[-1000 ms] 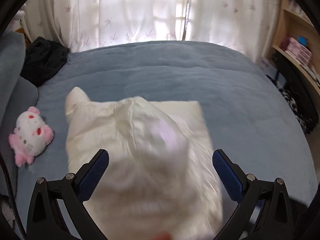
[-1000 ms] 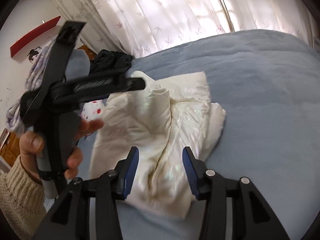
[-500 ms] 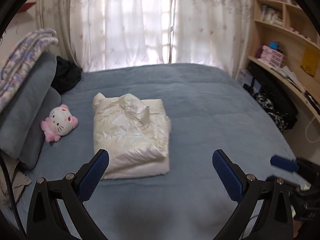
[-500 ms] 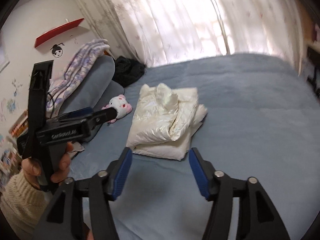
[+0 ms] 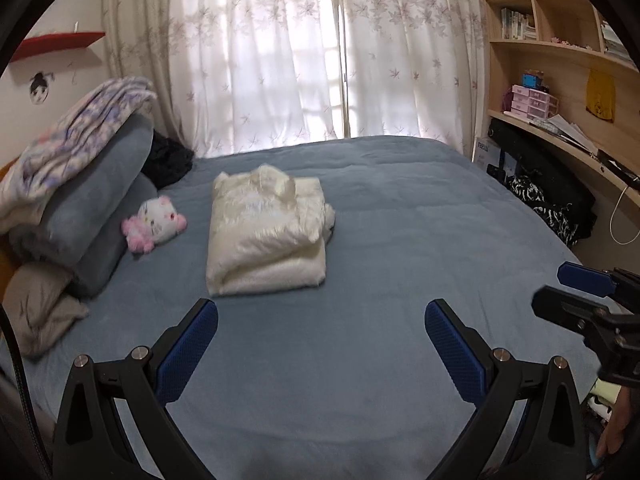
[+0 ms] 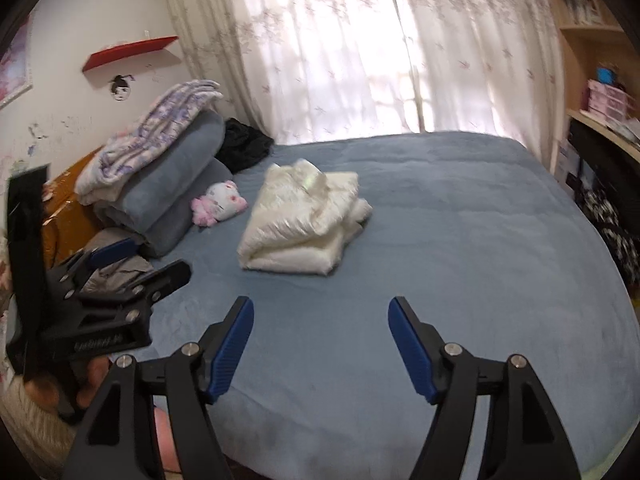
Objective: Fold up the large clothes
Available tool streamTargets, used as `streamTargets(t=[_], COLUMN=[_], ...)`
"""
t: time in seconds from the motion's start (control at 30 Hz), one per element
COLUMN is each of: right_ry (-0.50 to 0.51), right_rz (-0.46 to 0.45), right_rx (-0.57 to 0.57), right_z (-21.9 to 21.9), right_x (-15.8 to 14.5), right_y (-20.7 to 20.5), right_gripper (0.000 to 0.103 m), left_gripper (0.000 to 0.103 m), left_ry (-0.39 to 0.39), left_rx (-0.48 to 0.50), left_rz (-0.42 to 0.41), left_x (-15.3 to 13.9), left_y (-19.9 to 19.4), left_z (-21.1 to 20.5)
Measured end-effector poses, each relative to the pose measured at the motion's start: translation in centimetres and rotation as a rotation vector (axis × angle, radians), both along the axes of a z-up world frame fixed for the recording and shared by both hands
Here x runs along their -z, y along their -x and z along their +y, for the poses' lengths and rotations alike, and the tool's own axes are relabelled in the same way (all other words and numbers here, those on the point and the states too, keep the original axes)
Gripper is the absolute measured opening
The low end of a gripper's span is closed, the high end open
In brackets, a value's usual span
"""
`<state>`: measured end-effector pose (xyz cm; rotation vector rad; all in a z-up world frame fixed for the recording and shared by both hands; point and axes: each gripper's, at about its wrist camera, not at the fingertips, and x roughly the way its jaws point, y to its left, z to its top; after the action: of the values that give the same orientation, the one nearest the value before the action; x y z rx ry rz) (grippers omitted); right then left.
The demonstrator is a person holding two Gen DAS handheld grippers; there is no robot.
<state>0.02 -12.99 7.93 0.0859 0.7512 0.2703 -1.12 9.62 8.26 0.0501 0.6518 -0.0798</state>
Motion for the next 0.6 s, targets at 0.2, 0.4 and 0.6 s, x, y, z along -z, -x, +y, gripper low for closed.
streamTargets(t=[0.2, 0.4, 0.6], right_ry=[-0.032, 0.076, 0.081], right_rz=[0.002, -0.055, -0.010], right_rx=[0.049, 0.096, 0.121], right_z=[-1.0, -0.5, -1.1], right_x=[2.4, 4.4, 6.6], right_y=[2.3, 3.8, 3.7], right_gripper=[0.070, 0.085, 0.085], left_gripper=[0.102, 0.102, 0.102], left_ry=[0.056, 0.042, 0.049], left_rx=[-0.021, -0.075, -0.105], left_rz=[0.115, 0.131, 0.154], left_x=[4.3, 6.4, 7.5], left_y=[1.4, 1.8, 2.1], left_z=[-1.7, -2.5, -2.3])
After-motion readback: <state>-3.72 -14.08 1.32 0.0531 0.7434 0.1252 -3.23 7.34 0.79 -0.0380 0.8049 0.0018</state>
